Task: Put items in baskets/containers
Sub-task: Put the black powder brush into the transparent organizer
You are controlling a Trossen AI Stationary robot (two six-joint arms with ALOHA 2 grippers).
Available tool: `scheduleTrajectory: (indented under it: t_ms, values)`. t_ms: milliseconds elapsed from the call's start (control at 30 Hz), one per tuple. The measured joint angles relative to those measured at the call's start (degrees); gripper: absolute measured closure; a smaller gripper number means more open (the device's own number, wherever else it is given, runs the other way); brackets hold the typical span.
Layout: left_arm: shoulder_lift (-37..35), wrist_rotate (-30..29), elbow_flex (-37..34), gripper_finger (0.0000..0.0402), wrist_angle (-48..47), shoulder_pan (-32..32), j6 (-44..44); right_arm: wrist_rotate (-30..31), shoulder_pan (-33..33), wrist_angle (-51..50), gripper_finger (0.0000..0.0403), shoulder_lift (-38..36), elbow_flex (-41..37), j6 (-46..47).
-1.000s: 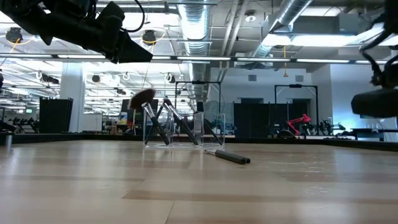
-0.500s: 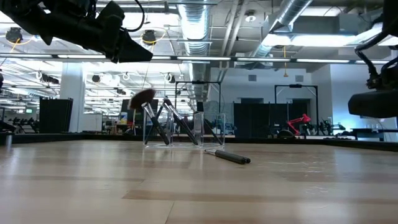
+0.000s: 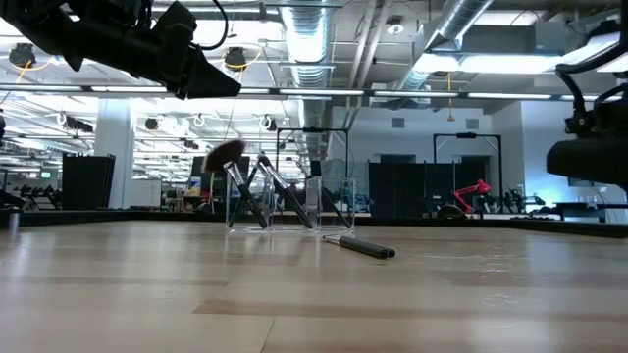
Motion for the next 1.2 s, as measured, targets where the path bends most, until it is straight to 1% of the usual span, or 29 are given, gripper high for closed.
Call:
scheduleTrajectory:
  t_ms: [100,200,333,500,700,833,900,933,1033,1100,1133,1167,1200]
  values:
    - [0.00,0.00,0.00,0.0238,0.00,0.00,0.00,6.67,0.03,0.81,0.0276,0.17,-0.13,-0.13]
    - [0.00,0.00,0.00,0.0238,0.00,0.00,0.00,10.50,-0.07,2.19,0.0272,0.22,-1.38,0.39]
    - [0.00,0.00,0.00,0.0238,0.00,0.00,-0.01,13.36,0.88,4.18,0.0284,1.08,-3.40,0.52]
    - [0.00,0.00,0.00,0.0238,0.01,0.00,-0.02,19.54,3.64,5.24,0.0301,2.28,-4.00,-6.29]
    - [0.00,0.00,0.00,0.0238,0.28,0.00,-0.55,19.99,4.09,6.24,0.0322,3.54,-3.95,-9.43]
    - [0.00,0.00,0.00,0.0238,0.65,0.00,-0.63,21.49,4.14,6.01,0.0361,4.23,-3.43,-6.83]
    - [0.00,0.00,0.00,0.0238,0.70,0.00,-0.63,22.37,4.17,4.57,0.0385,3.62,-2.27,-4.20]
    - [0.00,0.00,0.00,0.0238,0.73,0.00,-0.63,22.98,4.10,3.38,0.0390,3.26,-1.50,-3.40]
    - [0.00,0.00,0.00,0.0238,1.10,0.00,-0.63,28.71,2.65,-0.82,0.0385,0.24,1.23,-3.46]
    - [0.00,0.00,0.00,0.0238,1.10,0.00,-0.63,35.36,1.16,-1.29,0.0380,-1.28,2.32,-3.74]
    - [0.00,0.00,0.00,0.0238,1.26,0.00,-0.63,40.09,0.18,-1.09,0.0381,-1.99,2.59,-4.89]
    - [0.00,0.00,0.00,0.0238,1.45,0.00,-0.65,46.18,-0.76,0.28,0.0384,-2.81,3.03,-7.05]
    - [0.00,0.00,0.00,0.0238,1.46,0.00,-0.67,53.63,-1.87,2.59,0.0388,-3.53,3.54,-10.24]
